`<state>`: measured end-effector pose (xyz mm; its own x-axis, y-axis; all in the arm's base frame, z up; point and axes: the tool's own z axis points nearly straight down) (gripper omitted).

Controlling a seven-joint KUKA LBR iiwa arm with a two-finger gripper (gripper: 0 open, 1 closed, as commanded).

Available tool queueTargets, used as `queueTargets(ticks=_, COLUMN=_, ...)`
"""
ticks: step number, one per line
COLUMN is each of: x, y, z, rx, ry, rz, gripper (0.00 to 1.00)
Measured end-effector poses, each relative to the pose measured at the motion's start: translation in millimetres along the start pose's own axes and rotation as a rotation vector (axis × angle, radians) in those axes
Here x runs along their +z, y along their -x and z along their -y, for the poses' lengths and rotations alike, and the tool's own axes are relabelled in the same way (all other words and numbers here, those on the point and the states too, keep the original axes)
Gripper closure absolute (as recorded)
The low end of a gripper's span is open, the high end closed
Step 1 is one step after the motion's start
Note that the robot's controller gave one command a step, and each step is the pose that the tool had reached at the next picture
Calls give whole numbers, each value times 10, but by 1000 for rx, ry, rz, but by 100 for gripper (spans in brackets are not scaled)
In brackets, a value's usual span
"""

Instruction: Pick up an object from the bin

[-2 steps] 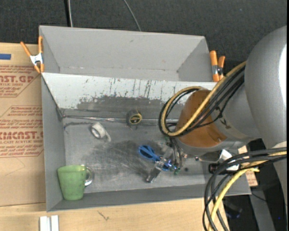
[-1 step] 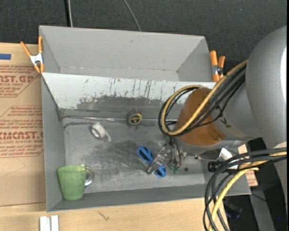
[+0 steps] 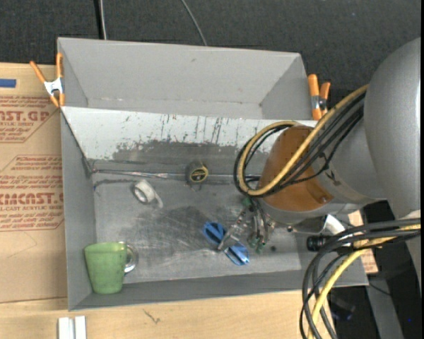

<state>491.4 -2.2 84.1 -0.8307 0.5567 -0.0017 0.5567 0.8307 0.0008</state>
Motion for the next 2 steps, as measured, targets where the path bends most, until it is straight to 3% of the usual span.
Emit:
queueTargets(ticks=1, x=-1002, y=12, z=-14, rx=-2, ry=4, rz=5, gripper=100)
queueTargets(ticks=2, x=-1124, y=13, z=-22, rx=-3, ry=1, rz=0, gripper=100)
